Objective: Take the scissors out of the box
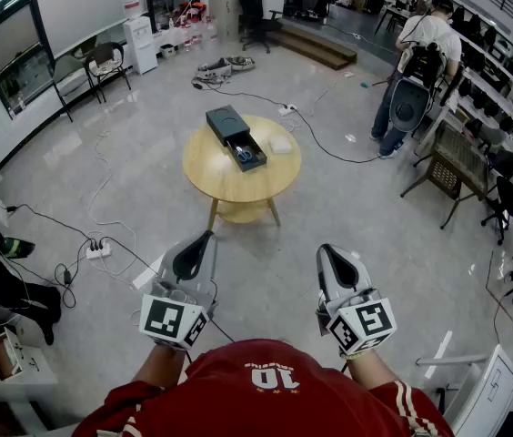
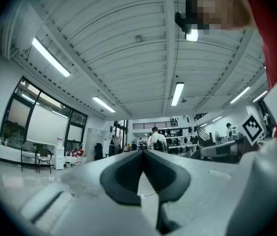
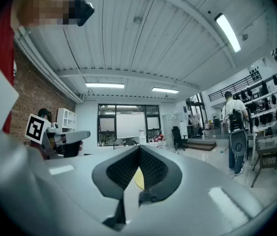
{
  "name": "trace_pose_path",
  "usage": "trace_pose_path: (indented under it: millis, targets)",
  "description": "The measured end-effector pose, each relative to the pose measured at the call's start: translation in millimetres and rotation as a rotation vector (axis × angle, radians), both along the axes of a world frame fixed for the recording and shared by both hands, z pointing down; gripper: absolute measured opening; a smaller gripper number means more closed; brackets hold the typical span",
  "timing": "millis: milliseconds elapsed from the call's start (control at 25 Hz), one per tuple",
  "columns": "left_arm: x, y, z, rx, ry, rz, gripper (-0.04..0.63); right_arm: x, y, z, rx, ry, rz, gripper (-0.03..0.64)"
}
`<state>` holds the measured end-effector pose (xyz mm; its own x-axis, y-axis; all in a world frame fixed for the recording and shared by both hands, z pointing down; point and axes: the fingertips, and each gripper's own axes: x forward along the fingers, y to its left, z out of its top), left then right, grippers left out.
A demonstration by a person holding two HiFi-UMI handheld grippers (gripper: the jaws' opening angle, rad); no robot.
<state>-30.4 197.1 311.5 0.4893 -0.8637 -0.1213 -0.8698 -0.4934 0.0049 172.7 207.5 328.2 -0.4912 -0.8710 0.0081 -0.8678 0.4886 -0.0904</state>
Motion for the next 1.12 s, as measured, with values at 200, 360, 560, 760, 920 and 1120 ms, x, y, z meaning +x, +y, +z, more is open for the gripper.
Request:
trace_pose_path:
  millis: [200, 360, 560, 760, 920, 1120]
  targets:
    - [-10.5, -2.7, -0.7, 0.004, -0.007, -0.008, 0.003, -3.0, -0.2, -4.9, 0.014, -0.005, 0.014, -0.002]
    - [-17.2, -5.8, -0.8, 0.002, -0.020, 0.002, 0.003, -4.7, -1.7, -5.8, 0.019, -0.009, 0.044, -0.002]
    - [-29.6, -11.8, -3.7, 0.008, -0.027, 0.009, 0.003, -11.9, -4.0, -6.7, 0.032, 0.002, 0.085, -0.002]
    - [-44.3, -7.0, -1.8, 0.009, -0.022, 0.016, 0.003, -22.9, 0.4, -3.4, 0.042, 0.005, 0.107, -0.002]
    - [-61.1, -3.2, 5.2, -0.002, -0.011, 0.026, 0.003, -36.4, 4.8, -3.7, 0.048, -0.012, 0.109, -0.002]
    - [-80.8, -1.0, 14.4, 0.003, -0.018, 0.026, 0.003, -55.8, 8.7, 4.7, 0.035, 0.008, 0.110, -0.002]
